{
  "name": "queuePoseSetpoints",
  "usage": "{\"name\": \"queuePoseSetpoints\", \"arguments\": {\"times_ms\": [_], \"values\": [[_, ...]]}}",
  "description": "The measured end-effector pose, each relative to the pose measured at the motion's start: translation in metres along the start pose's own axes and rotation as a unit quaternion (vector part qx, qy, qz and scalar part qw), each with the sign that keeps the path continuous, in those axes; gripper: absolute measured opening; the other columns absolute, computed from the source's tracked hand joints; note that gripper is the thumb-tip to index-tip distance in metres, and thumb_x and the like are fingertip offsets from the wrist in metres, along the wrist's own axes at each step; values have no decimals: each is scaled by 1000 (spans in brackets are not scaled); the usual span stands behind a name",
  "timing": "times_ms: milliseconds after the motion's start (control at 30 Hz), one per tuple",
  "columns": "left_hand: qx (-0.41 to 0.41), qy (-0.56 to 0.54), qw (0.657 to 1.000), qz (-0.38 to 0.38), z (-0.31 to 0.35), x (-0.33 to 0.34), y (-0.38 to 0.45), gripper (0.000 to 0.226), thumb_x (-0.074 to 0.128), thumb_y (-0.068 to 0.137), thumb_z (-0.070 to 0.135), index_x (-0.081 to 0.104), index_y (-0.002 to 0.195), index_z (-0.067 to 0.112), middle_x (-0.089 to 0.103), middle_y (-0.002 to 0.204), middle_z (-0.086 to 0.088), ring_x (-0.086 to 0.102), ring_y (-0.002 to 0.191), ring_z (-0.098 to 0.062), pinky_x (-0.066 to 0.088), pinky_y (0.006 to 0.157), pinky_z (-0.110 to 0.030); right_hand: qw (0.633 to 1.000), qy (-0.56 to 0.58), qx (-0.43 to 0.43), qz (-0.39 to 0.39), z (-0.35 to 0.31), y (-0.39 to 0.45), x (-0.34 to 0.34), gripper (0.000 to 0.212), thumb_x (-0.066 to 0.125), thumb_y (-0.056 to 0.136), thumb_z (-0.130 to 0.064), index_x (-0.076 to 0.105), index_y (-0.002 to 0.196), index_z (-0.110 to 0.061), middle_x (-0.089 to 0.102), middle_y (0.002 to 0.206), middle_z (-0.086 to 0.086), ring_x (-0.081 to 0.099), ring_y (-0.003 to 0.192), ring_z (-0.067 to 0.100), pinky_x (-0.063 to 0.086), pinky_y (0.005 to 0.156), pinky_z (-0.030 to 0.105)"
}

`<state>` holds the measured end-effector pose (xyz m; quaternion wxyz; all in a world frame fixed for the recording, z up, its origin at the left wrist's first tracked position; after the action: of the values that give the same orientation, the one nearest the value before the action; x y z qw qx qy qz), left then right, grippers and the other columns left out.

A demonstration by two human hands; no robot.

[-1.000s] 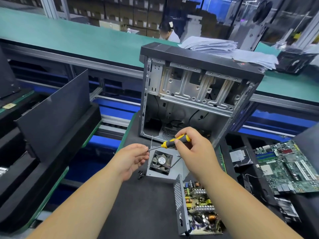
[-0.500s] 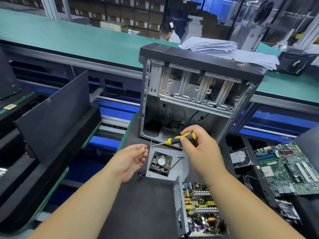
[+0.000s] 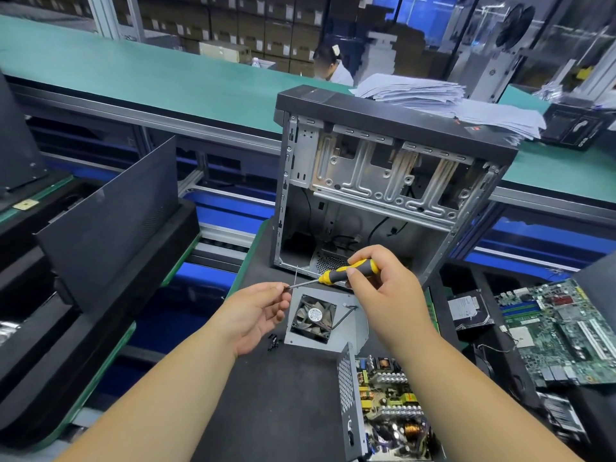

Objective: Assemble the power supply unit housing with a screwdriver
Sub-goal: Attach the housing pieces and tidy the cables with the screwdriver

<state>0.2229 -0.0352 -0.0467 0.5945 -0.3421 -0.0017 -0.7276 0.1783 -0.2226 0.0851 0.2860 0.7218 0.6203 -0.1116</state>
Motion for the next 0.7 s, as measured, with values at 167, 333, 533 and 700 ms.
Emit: {"name": "queuePoseSetpoints", "arguments": {"times_ms": [167, 333, 533, 700], "values": [[-21, 33, 999, 28, -5, -3, 1, 13, 61, 95, 18, 65, 95, 6, 64, 68, 0, 57, 56, -8, 50, 54, -18, 1000, -6, -16, 5, -2, -1, 1, 16, 57, 93, -21, 54, 92, -37, 68, 83, -27, 54, 60, 4, 44, 50, 17], [-66, -27, 995, 71, -11, -5, 1, 14, 63, 92, 19, 64, 87, 6, 62, 64, 0, 55, 54, -8, 47, 52, -18, 998, -48, -44, -23, -7, -3, 6, 22, 60, 94, -18, 54, 94, -40, 64, 90, -24, 60, 82, 2, 44, 62, 9], [-69, -178, 973, 134, -9, -3, 0, 10, 62, 94, 14, 63, 88, 5, 63, 62, -2, 56, 52, -7, 47, 47, -17, 962, -219, -139, -84, -15, -8, 20, 15, 64, 91, -18, 53, 94, -28, 53, 85, -16, 49, 82, 7, 47, 68, 27], [16, -75, 983, 166, 8, -3, 7, 15, 60, 96, 17, 63, 84, 9, 63, 57, 4, 55, 48, -2, 48, 49, -15, 965, -231, -82, -89, -4, -3, 14, 18, 64, 91, -27, 48, 93, -34, 58, 80, -11, 53, 71, 10, 49, 60, 34]]}}
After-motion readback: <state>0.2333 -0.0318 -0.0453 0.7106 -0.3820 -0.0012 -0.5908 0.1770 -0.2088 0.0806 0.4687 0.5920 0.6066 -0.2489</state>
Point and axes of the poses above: each hand's wrist, its own y-axis towards the middle knuckle, its own x-axis out of the palm, z = x × y, the point moved 8 cm from there along y, towards the middle knuckle
